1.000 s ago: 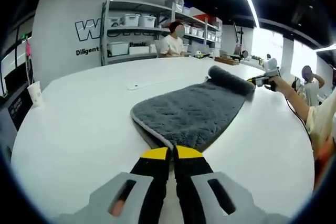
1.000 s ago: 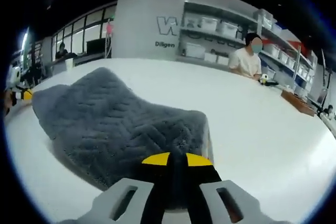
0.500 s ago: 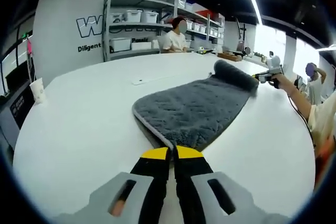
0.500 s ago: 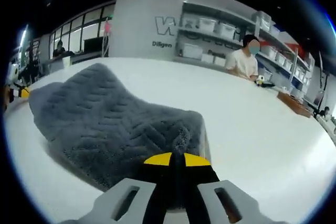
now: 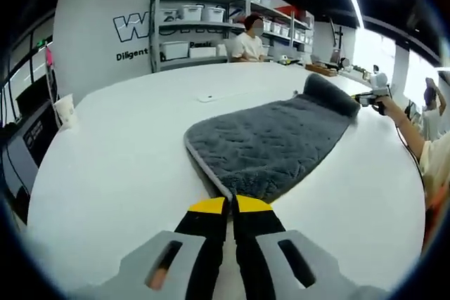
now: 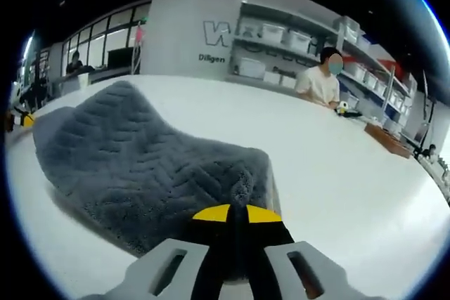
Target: Open the folded towel by lifting each exposed corner and separating the folded layers until the towel lies flat within the target outline without major curled edges
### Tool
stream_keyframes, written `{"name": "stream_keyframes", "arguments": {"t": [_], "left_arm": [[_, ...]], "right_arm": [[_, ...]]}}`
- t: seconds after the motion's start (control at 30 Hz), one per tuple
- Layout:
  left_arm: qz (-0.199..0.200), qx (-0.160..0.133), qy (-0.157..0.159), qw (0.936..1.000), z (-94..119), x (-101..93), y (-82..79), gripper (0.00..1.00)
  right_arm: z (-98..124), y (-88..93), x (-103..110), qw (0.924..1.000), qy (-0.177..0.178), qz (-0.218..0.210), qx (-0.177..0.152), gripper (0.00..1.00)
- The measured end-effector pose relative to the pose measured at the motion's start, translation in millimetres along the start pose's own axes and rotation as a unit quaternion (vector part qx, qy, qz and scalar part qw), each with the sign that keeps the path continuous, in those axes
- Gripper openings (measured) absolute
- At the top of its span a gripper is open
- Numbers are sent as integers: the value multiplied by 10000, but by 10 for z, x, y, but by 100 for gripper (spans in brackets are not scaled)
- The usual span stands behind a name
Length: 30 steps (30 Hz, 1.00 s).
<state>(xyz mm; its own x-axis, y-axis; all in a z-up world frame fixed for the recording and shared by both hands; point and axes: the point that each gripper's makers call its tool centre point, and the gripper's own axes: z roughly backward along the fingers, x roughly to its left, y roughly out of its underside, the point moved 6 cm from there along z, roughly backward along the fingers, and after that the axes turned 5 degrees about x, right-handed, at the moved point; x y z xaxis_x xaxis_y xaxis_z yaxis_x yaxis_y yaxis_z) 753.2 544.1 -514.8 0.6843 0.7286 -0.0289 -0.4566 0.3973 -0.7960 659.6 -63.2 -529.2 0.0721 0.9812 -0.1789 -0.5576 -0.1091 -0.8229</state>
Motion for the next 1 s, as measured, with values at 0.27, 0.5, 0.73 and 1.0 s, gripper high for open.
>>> {"name": "stream_keyframes", "arguments": {"t": [0.27, 0.5, 0.73, 1.0], "left_arm": [[3, 149, -157, 9998, 78, 121, 77, 3], [66, 255, -262, 9993, 141, 218, 130, 3], [81, 379, -369, 9986, 194, 272, 170, 3], [84, 482, -490, 9976, 276, 331, 229, 3]], "right_arm": [[5, 28, -89, 9998, 208, 47, 32, 0], [-7, 44, -176, 9994, 338, 98, 47, 0], [-13, 67, -269, 9982, 553, 225, 92, 0], [-23, 86, -354, 9974, 670, 240, 76, 0]]}}
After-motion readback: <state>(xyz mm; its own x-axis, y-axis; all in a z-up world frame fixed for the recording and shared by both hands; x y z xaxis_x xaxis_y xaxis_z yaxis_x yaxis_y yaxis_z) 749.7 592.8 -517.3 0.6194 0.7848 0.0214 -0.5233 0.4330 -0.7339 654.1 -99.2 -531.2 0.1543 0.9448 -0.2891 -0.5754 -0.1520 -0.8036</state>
